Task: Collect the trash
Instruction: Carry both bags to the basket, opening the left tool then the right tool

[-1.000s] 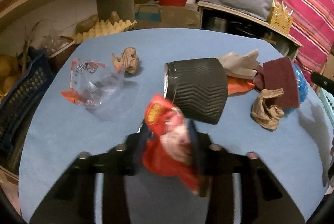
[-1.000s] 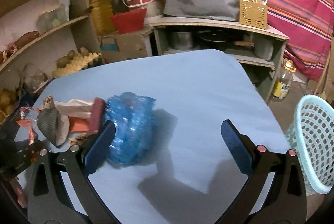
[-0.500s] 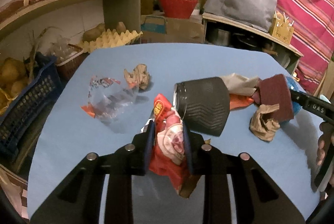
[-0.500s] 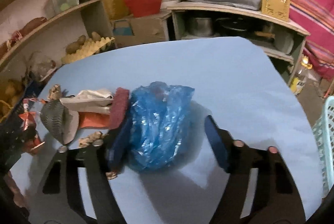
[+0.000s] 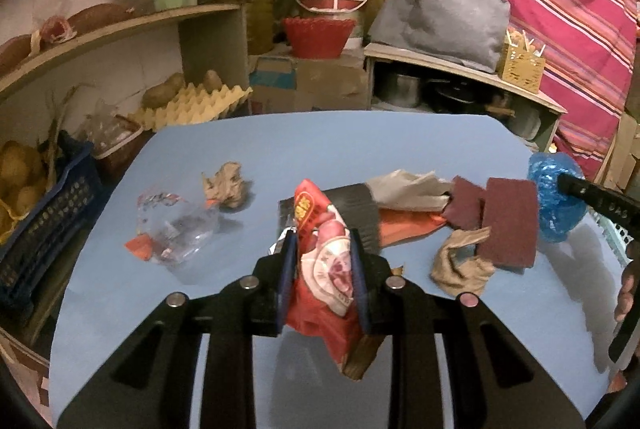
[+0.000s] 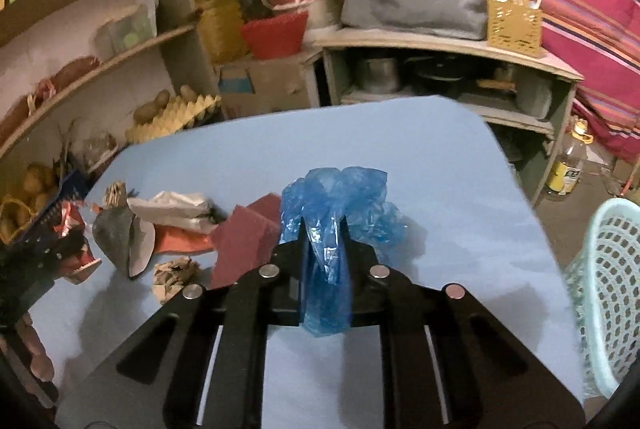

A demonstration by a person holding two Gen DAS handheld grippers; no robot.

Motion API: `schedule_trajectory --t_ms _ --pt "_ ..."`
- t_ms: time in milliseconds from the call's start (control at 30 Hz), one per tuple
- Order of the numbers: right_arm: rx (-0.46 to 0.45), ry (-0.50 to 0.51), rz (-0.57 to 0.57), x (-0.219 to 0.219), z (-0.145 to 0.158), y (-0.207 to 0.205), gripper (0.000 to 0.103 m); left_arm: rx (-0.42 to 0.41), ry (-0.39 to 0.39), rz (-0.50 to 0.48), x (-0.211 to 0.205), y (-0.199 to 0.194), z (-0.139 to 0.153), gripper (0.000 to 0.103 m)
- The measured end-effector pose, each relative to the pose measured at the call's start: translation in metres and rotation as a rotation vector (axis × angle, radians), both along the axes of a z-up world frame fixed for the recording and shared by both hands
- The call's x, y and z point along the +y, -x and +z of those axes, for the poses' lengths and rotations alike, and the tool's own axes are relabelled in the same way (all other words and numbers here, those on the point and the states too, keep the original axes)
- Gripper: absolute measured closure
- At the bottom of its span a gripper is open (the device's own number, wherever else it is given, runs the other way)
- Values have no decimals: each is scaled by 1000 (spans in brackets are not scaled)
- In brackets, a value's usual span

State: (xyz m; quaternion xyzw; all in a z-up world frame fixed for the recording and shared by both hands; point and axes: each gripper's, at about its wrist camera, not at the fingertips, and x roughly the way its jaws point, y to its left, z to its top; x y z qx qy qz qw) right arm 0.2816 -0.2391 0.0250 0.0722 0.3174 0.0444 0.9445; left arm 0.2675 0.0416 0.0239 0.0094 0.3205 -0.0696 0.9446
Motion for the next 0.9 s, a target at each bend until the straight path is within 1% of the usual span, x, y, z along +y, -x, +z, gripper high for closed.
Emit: schedule_trajectory --t_ms 267,400,600,767,900 --pt "-78 -56 -54 -58 25 36 90 -45 9 -30 -29 2 15 77" --pt "-89 -57 -59 -76 29 49 90 -69 -3 -57 -49 5 20 77" --pt "-89 -39 -71 -94 29 66 90 -65 -8 -97 -78 6 20 77" --pt "-103 -21 -115 -120 33 84 90 -84 -3 -160 -119 11 28 77" --pt "-105 -31 -176 -155 36 100 90 -95 -12 -218 -158 18 32 77"
